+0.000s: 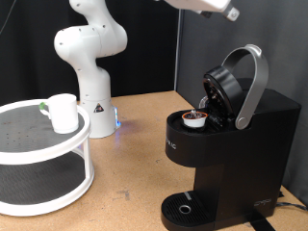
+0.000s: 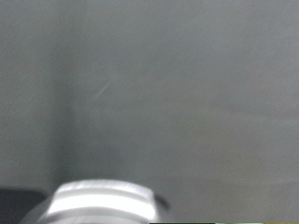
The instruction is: Make a cup of coffee with the keurig machine
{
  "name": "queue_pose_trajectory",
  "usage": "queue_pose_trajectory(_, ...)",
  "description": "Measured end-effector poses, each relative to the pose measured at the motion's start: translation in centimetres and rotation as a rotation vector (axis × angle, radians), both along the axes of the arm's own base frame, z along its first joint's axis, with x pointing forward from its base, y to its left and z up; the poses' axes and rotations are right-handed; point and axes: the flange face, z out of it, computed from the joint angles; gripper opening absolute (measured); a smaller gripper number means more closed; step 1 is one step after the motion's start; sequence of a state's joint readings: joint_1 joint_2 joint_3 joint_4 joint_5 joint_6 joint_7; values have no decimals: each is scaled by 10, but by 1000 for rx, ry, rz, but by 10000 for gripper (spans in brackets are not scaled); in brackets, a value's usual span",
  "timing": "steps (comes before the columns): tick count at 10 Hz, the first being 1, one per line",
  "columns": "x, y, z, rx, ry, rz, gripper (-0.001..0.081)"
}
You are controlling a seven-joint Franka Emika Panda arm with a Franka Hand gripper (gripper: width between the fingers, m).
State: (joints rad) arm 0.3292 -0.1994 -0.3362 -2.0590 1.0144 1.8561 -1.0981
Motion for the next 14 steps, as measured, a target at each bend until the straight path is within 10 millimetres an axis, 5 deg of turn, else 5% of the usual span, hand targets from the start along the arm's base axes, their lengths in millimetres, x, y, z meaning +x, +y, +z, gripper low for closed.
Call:
queue_pose_trajectory(4,0,49,5,-13,31,-17,800)
queue_pose_trajectory(12,0,125,-21,-111,51,37,778)
queue_pose_trajectory(13,1,130,-24,-117,51,38,586)
queue_pose_trajectory(14,1,135,-26,-118,51,41,586)
